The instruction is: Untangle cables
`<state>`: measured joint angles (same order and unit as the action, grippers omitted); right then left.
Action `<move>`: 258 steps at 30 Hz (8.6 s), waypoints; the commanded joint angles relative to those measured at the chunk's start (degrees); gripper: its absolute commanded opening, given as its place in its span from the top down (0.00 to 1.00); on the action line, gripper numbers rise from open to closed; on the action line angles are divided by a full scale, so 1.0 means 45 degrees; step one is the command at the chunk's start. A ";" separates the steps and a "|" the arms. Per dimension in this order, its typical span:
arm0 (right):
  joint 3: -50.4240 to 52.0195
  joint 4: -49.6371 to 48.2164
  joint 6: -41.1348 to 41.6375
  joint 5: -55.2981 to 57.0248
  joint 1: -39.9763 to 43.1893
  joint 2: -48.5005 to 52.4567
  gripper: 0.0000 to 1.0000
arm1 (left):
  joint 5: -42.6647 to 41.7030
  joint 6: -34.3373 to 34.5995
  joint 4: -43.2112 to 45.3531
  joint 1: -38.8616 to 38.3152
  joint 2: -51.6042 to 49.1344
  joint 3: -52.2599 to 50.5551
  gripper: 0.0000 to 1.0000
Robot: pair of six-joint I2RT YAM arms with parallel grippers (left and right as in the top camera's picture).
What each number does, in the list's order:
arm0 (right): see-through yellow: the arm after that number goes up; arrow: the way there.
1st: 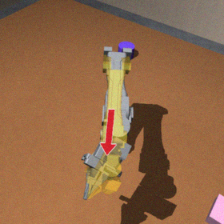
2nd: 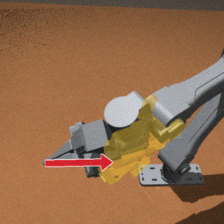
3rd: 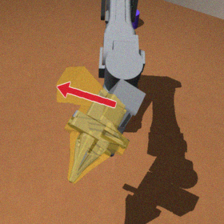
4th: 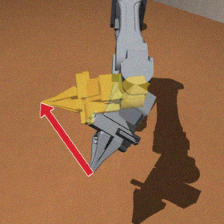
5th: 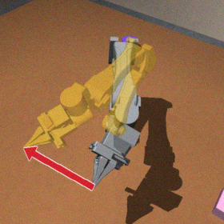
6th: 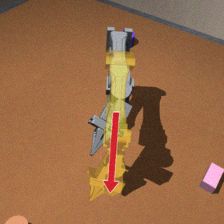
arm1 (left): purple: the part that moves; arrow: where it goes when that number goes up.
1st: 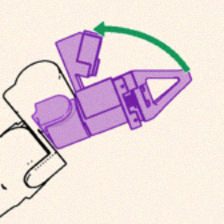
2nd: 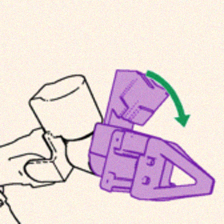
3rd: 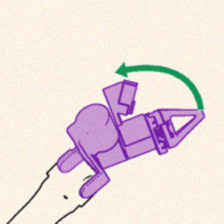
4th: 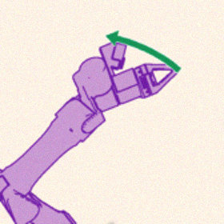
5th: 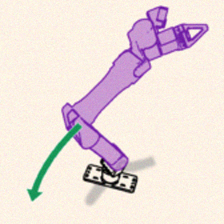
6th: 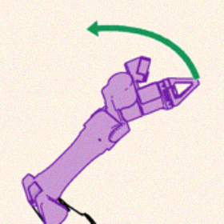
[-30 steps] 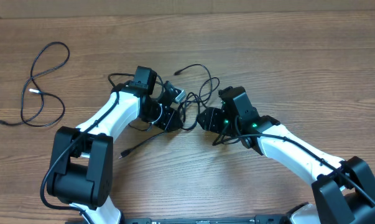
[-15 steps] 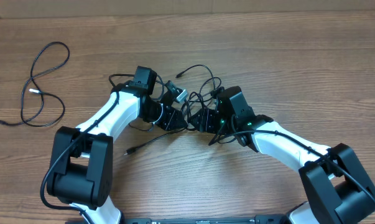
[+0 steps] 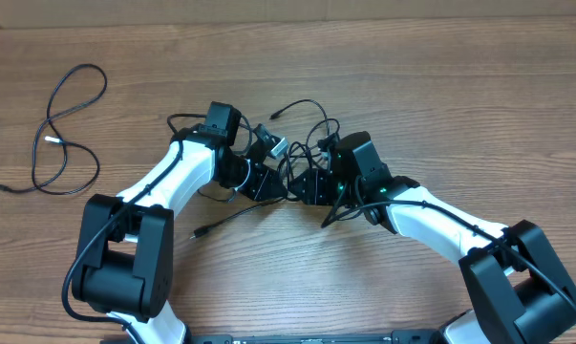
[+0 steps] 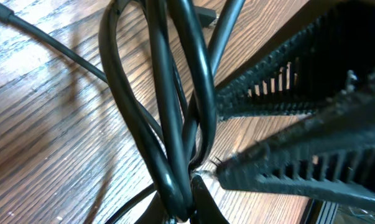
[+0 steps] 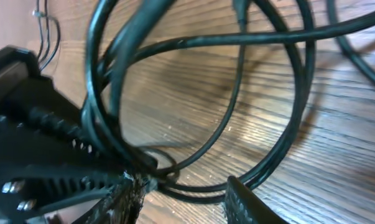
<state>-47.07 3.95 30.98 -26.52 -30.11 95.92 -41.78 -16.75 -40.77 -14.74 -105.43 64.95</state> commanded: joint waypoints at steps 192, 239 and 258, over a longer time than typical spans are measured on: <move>0.0029 0.0384 0.0452 0.2744 -0.0058 0.0083 0.89 | 0.1753 0.3823 0.2560 -0.2317 0.0160 -0.0491 0.37; 0.0029 0.0272 0.0452 0.2467 -0.0058 0.0121 0.68 | 0.4614 0.5445 0.2730 -0.2317 0.0160 -0.0568 0.96; 0.0034 -0.0525 0.1166 0.3565 -0.0369 0.0865 0.67 | 0.4609 0.5450 0.2739 -0.2317 0.0160 -0.0568 0.96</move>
<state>-47.07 2.24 35.77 -13.45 -30.72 98.96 -21.98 7.18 -28.64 -24.77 -105.43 62.98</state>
